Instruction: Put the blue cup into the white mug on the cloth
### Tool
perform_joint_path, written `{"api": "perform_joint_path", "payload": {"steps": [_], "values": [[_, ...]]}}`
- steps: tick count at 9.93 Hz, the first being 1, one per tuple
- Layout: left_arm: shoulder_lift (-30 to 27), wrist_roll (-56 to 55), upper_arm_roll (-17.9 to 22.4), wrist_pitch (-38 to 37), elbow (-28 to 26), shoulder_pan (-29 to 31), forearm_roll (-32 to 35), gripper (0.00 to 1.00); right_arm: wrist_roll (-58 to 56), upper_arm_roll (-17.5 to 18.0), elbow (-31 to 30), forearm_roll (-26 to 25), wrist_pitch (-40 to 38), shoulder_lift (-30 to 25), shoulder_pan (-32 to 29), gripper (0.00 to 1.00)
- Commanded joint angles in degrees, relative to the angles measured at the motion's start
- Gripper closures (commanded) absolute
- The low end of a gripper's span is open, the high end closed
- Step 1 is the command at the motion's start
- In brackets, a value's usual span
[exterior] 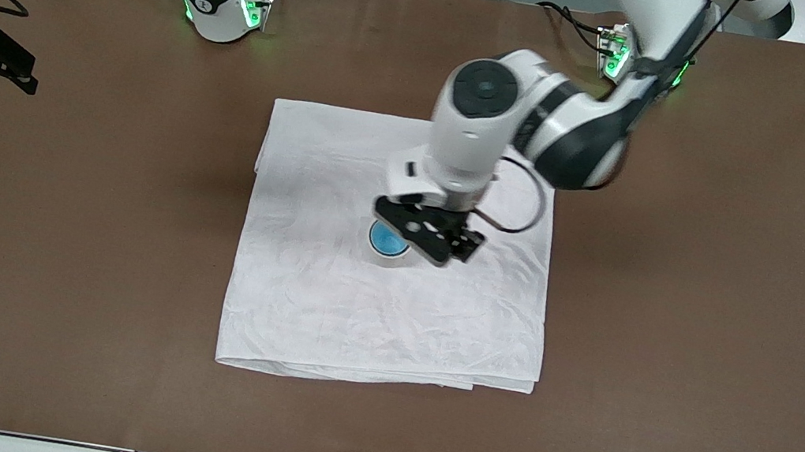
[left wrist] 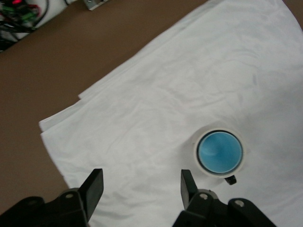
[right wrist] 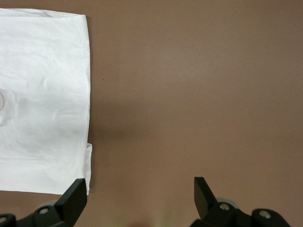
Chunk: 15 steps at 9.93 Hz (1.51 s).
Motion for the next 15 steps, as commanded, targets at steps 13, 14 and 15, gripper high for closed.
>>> {"api": "perform_joint_path", "payload": {"steps": [13,14,15], "values": [[-16.45,6.76,11.93,-21.15,-1.46,24.53,-4.30,0.01,0.77,0.43,-0.19,0.00,-0.30,-0.47,0.24,0.00],[-18.45,7.15,11.17,-21.15,-2.86,27.83,-7.72,0.01,0.77,0.34,-0.19,0.00,-0.30,-0.47,0.33,0.00],[-18.73,6.37,7.42,-20.71,-3.83,30.04,-8.19,0.01,0.77,0.43,-0.19,0.00,-0.30,-0.47,0.33,0.00]]}}
